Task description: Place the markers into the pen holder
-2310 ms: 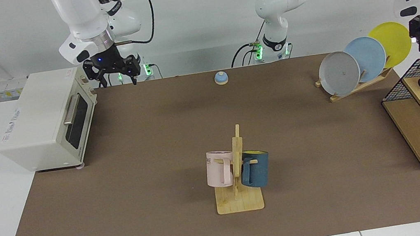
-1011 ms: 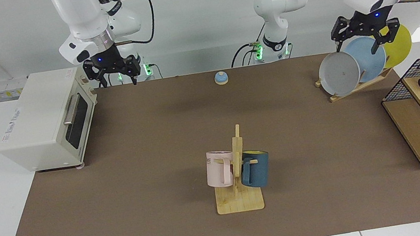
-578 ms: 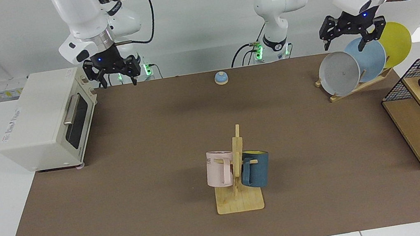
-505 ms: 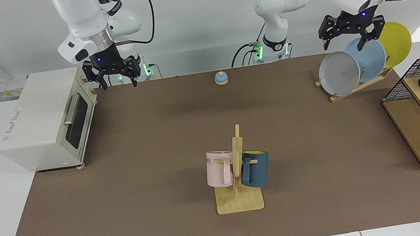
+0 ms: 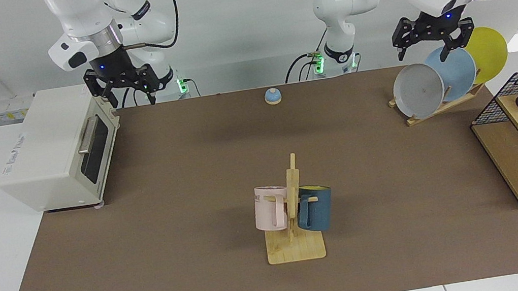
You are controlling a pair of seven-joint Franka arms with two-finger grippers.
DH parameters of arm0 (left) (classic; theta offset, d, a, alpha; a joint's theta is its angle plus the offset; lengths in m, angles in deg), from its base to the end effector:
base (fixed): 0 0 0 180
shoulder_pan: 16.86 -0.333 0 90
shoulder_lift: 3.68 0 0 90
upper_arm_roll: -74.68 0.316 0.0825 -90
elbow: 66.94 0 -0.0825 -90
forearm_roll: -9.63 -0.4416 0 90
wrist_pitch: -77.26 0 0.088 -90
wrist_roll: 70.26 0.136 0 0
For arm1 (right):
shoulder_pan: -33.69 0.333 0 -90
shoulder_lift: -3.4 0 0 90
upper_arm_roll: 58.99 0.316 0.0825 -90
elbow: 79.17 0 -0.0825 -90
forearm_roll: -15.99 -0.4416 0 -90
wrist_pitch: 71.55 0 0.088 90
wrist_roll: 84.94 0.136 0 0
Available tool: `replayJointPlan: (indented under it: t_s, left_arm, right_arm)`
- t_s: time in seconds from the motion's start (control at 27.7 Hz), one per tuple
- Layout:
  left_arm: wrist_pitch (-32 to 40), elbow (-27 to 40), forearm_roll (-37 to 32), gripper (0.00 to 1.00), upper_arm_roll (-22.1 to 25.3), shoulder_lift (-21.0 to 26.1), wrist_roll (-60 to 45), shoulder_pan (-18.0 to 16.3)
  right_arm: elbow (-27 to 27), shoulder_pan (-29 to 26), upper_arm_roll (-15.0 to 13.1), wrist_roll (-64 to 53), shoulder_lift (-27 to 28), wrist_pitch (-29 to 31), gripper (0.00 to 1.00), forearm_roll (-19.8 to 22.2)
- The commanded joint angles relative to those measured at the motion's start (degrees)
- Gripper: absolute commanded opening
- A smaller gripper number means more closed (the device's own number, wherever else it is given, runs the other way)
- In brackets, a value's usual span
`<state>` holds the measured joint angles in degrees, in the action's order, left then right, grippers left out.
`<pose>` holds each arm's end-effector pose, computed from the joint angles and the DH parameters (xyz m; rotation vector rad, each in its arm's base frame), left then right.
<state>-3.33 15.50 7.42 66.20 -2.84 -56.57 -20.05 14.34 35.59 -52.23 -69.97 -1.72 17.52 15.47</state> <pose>0.5955 -0.0487 0.6416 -3.0670 0.5042 0.0766 0.5756 0.0917 0.6146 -3.1359 0.1732 -0.0178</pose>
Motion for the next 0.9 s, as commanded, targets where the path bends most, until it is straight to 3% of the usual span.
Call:
replayJointPlan:
  t_s: [0.0,0.61,0.87]
  left_arm:
    - [1.1,-1.0,0.9,1.00,0.6,0.0,-0.8,0.6]
    - [1.1,-1.0,0.9,1.00,0.6,0.0,-0.8,0.7]
    - [1.3,-1.0,0.9,1.00,0.6,-0.1,-0.8,0.7]
  right_arm:
    - [-10.5,-0.2,0.4,-1.5,7.3,-5.3,1.00,0.3]
    - [-8.9,-0.3,0.4,-0.9,6.9,-3.6,1.00,-0.4]
    - [-2.5,-0.2,0.4,-0.9,2.1,-0.7,1.00,-0.4]
